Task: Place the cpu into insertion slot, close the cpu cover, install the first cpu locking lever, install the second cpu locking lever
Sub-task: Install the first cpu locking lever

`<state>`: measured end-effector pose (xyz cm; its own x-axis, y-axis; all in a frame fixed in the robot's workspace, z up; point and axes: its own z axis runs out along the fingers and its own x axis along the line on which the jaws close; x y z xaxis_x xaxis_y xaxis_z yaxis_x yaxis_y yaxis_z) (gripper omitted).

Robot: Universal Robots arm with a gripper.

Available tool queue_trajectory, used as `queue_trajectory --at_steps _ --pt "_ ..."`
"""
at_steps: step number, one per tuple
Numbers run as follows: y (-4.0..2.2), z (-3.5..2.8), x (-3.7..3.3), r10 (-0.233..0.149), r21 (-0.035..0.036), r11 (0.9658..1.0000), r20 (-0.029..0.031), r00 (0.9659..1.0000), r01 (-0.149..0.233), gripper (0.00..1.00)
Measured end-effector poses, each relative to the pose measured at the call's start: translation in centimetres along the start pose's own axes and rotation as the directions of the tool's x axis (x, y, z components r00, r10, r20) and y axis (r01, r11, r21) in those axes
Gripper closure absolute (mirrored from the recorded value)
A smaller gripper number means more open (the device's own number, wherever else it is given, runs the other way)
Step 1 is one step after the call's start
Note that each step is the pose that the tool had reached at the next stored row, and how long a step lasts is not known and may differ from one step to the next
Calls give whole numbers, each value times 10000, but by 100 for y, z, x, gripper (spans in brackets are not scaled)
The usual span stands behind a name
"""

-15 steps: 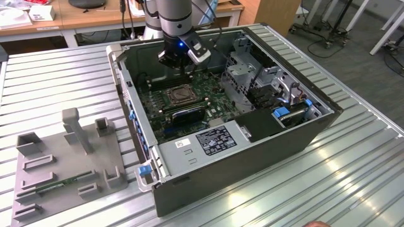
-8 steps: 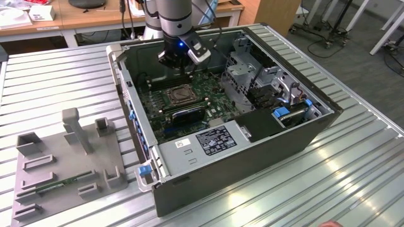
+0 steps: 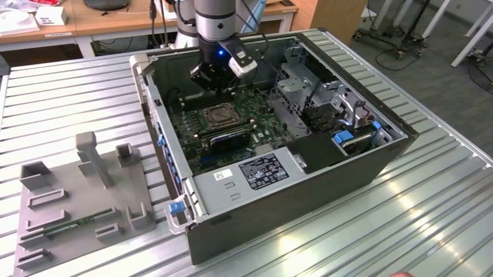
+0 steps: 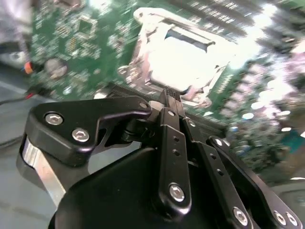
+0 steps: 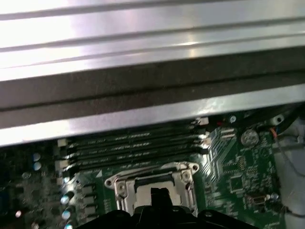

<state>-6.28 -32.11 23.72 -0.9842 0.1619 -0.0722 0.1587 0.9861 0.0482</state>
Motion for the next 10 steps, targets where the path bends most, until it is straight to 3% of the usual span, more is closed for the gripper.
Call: queue_trajectory --at_steps 2,3,4,5,7,10 --pt "1 1 -3 -10 399 9992 -267 9996 21 89" --pt "1 1 -3 -12 532 9986 -348 9994 30 89" --pt "1 1 -6 -17 620 9981 -427 9991 44 89" --pt "1 2 -8 -55 688 9976 -529 9986 91 89" --pt "2 7 -10 -207 722 9971 -638 9977 253 89" --pt "1 10 -10 -401 716 9964 -669 9970 449 89"
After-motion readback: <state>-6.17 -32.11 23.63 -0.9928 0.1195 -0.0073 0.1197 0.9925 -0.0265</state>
